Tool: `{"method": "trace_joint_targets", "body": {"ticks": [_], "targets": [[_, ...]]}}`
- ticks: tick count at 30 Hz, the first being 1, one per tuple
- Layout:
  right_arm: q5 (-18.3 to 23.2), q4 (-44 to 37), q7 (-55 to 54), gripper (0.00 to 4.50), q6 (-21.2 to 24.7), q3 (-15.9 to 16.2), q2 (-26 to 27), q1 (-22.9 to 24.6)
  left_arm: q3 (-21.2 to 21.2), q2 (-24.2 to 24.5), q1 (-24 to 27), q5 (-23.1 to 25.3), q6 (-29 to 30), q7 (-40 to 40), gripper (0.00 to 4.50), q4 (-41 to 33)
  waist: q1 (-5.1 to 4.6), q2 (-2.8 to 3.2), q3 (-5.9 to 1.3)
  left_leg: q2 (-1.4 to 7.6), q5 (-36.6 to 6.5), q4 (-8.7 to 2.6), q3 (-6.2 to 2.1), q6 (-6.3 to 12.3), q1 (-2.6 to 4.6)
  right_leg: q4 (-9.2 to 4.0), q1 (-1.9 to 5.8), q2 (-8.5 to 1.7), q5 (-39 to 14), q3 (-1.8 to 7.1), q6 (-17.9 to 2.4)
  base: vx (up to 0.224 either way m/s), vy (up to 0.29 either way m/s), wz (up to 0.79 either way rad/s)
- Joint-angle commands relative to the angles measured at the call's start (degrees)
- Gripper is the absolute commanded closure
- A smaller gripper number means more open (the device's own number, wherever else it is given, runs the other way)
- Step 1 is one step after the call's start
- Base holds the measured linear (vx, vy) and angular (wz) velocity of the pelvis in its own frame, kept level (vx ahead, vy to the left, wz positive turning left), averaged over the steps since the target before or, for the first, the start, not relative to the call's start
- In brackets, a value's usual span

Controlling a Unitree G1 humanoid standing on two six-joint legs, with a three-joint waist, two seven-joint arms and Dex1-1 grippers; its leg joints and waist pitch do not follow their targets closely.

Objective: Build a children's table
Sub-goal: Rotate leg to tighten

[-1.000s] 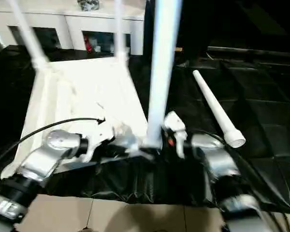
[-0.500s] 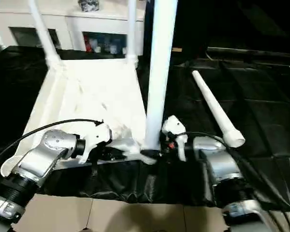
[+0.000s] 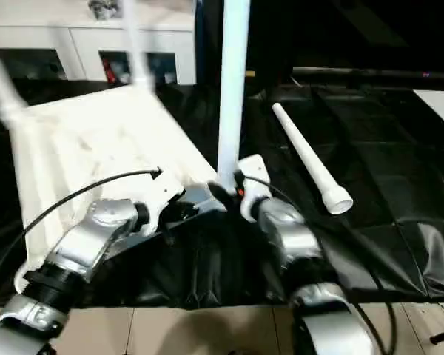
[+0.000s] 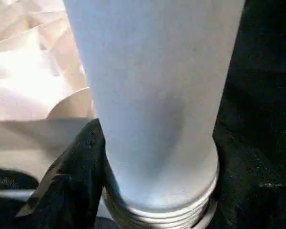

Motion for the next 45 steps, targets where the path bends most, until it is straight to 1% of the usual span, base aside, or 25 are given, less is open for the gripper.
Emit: {"method": "trace_joint_targets", "body": {"ticks": [1,2,4,6,9,10,13,15,16,17,20,22,23,27,28,29,31,33,34,35,39,40,41,42,45], "targets": [[-0.6,1.8,1.8,1.06,0.8,2.1,2.7,-0.4,-0.9,-2.5,-1.6,-1.3,-1.0,0.2,4.50,-3.3,0.61,0.53,-4.37,0.72,-13.3,-3.59,-0.19,2.18,0.05,-4.79,3.41,-3.85,-17.5,2.34,-10.9,0.000,0.000,0.00],[-0.8,1.6,2.2,1.03,0.8,2.4,2.4,-0.4,-1.0,-2.4,-1.5,-1.3,-1.0,0.1,4.50,-3.3,0.60,0.34,-4.39,0.74,-13.2,-3.60,-0.11,2.40,0.04,-4.74,3.50,-3.77,-16.4,2.36,-11.2,0.000,0.000,0.00],[-1.5,1.8,2.5,0.85,-0.2,2.7,1.4,-0.6,-1.1,-2.2,-1.4,-1.4,-1.0,-0.3,4.50,-3.5,0.69,0.53,-4.39,0.77,-12.9,-3.65,-0.16,2.41,-0.02,-4.59,3.64,-3.84,-15.8,2.36,-11.6,0.000,0.000,0.00],[-1.5,1.6,3.7,0.85,-0.6,2.9,0.6,-0.5,-1.2,-1.9,-1.2,-1.7,-1.1,-1.1,4.50,-3.7,0.75,0.39,-4.38,0.73,-13.4,-3.59,-0.10,2.44,0.07,-4.80,3.66,-3.91,-17.0,2.34,-11.4,0.000,0.000,0.00],[-0.2,-0.6,11.6,0.85,-1.8,3.7,-3.1,0.5,-2.1,0.0,-0.5,-2.9,-2.7,-5.8,4.50,-4.8,1.16,0.41,-4.44,0.88,-13.3,-3.53,-0.08,2.91,0.17,-4.79,3.67,-3.94,-16.8,2.41,-11.3,0.000,0.000,0.00],[-0.7,-0.3,12.8,0.85,-3.3,3.8,-4.0,0.6,-2.4,0.7,-0.2,-3.3,-2.5,-7.3,4.50,-5.3,1.35,0.66,-4.40,1.03,-13.5,-3.53,-0.02,3.10,0.33,-4.77,3.46,-3.93,-16.0,2.50,-11.8,0.000,0.000,0.00],[-1.0,-0.2,16.7,0.85,-4.7,4.1,-6.2,0.7,-3.2,2.7,0.4,-4.2,-2.7,-11.3,4.50,-6.5,1.75,0.60,-4.49,1.06,-13.0,-3.56,-0.03,2.96,0.28,-4.45,3.61,-3.96,-14.6,2.53,-12.5,0.000,0.000,0.00],[0.0,-2.3,21.5,0.85,-3.5,4.6,-7.4,1.4,-3.6,4.1,0.7,-4.9,-3.2,-13.8,4.50,-6.9,1.83,0.85,-4.33,1.06,-14.4,-3.62,0.01,2.99,0.57,-4.67,3.44,-3.74,-15.5,2.45,-12.6,0.000,0.000,0.00],[0.2,-2.9,22.8,0.85,-2.9,4.8,-7.7,1.6,-3.6,4.3,0.8,-5.0,-3.3,-14.3,4.50,-6.9,1.90,0.74,-4.28,1.07,-14.6,-3.65,0.02,3.07,0.58,-4.66,3.47,-3.71,-15.5,2.51,-12.5,0.000,0.000,0.00],[0.3,-4.4,25.5,0.85,-2.4,5.7,-8.7,2.5,-3.7,4.9,0.7,-5.1,-3.8,-15.3,4.50,-6.6,1.94,0.96,-4.26,1.09,-14.7,-3.68,0.00,3.03,0.61,-4.64,3.44,-3.69,-15.5,2.52,-12.6,0.000,0.000,0.00],[1.1,-8.6,32.8,0.85,-0.9,7.9,-11.5,4.8,-4.0,6.4,0.3,-5.0,-5.3,-18.1,4.50,-5.2,2.61,0.48,-4.25,1.17,-14.3,-3.74,0.03,3.27,0.62,-4.58,3.57,-3.65,-15.4,2.58,-12.3,0.000,0.000,0.00],[2.0,-11.0,37.1,0.85,0.1,9.0,-13.1,6.1,-4.1,7.3,0.1,-5.5,-5.0,-19.8,4.50,-5.0,3.08,0.61,-4.23,1.24,-14.7,-3.73,0.09,3.13,0.80,-4.75,3.39,-3.75,-16.9,2.58,-11.7,0.000,0.000,0.00],[2.2,-12.3,39.5,0.85,0.4,9.8,-14.0,6.9,-4.1,7.7,0.0,-5.8,-4.9,-20.4,4.50,-5.0,3.21,0.23,-4.17,1.23,-14.9,-3.73,0.15,3.04,0.82,-4.83,3.35,-3.70,-17.7,2.58,-11.4,0.000,0.000,0.00],[2.3,-15.0,45.0,0.85,1.3,11.9,-16.1,8.7,-4.0,8.7,0.2,-6.3,-5.0,-21.7,4.50,-5.1,3.58,0.32,-4.11,1.24,-14.7,-3.75,0.06,2.97,0.71,-4.90,3.35,-3.83,-19.3,2.57,-10.7,0.000,0.000,0.00],[2.4,-15.9,45.9,1.00,2.1,12.2,-16.4,9.1,-4.0,8.8,0.3,-6.4,-5.0,-21.9,4.50,-5.1,3.68,0.26,-4.12,1.28,-14.5,-3.79,0.03,2.93,0.64,-4.84,3.36,-3.82,-19.4,2.61,-10.5,0.000,0.000,0.00],[2.5,-16.3,46.2,1.10,2.4,12.4,-16.6,9.2,-3.9,8.8,0.4,-6.4,-5.0,-22.0,4.50,-5.1,3.68,-0.02,-4.11,1.25,-14.3,-3.79,0.05,2.93,0.61,-4.87,3.40,-3.79,-19.4,2.60,-10.5,0.000,0.000,0.00],[2.6,-17.7,46.7,1.21,3.2,12.9,-16.8,9.9,-3.9,9.0,0.5,-6.5,-5.1,-22.5,4.50,-5.0,3.83,-0.01,-4.08,1.20,-14.1,-3.80,0.02,2.77,0.63,-4.95,3.36,-3.88,-20.5,2.59,-10.1,0.000,0.000,0.00],[2.6,-18.1,46.4,1.29,3.2,13.2,-16.6,10.1,-3.9,9.1,0.6,-6.4,-5.4,-22.8,4.50,-4.7,3.88,0.31,-4.13,1.18,-13.8,-3.78,-0.02,2.61,0.59,-4.97,3.37,-3.94,-20.3,2.63,-9.9,0.000,0.000,0.00],[2.4,-18.5,46.0,1.51,3.4,13.2,-16.5,10.4,-4.0,9.1,0.5,-6.4,-5.7,-22.8,4.50,-4.3,3.87,0.20,-4.18,1.15,-13.7,-3.79,-0.02,2.54,0.57,-4.95,3.39,-3.87,-19.9,2.60,-9.9,0.000,0.000,0.00],[2.4,-18.5,46.0,1.58,3.4,13.2,-16.5,10.4,-4.0,9.1,0.5,-6.4,-5.7,-22.8,4.50,-4.3,3.86,0.44,-4.19,1.19,-13.8,-3.80,-0.03,2.41,0.58,-4.96,3.36,-3.88,-19.6,2.61,-10.0,0.000,0.000,0.00],[1.9,-18.4,43.1,1.74,3.2,12.3,-15.4,10.6,-3.9,8.7,0.3,-6.2,-5.6,-22.1,4.50,-4.0,3.91,0.56,-4.20,1.14,-14.0,-3.82,-0.08,2.21,0.59,-4.88,3.43,-3.82,-19.2,2.56,-10.3,0.000,0.000,0.00],[1.3,-17.6,40.8,1.75,3.1,11.7,-14.5,10.4,-3.6,8.2,0.2,-6.0,-5.7,-20.7,4.50,-3.8,3.81,0.38,-4.15,1.15,-14.2,-3.87,-0.07,2.14,0.58,-4.96,3.42,-3.82,-19.4,2.52,-10.2,0.000,0.000,0.00],[0.4,-16.3,37.3,1.75,2.6,11.0,-13.3,10.1,-3.1,7.5,0.1,-5.7,-5.7,-18.7,4.50,-3.5,3.67,0.15,-4.03,1.08,-14.8,-3.90,-0.08,1.88,0.57,-5.04,3.36,-3.82,-20.6,2.48,-9.9,0.000,0.000,0.00],[-0.1,-15.6,35.5,1.76,2.4,10.7,-12.7,9.9,-2.9,7.1,0.0,-5.5,-5.7,-17.7,4.50,-3.4,3.54,0.27,-3.94,1.05,-15.2,-3.96,-0.13,1.63,0.58,-5.06,3.27,-3.84,-21.6,2.44,-9.7,0.000,0.000,0.00],[-1.6,-12.6,28.5,1.76,1.8,9.6,-10.2,8.8,-1.8,5.3,-0.3,-5.3,-5.5,-14.4,4.50,-3.0,2.79,0.06,-3.86,0.88,-16.5,-3.95,-0.30,1.00,0.68,-5.59,3.20,-3.99,-26.2,2.26,-8.0,0.000,0.000,0.00]]}}
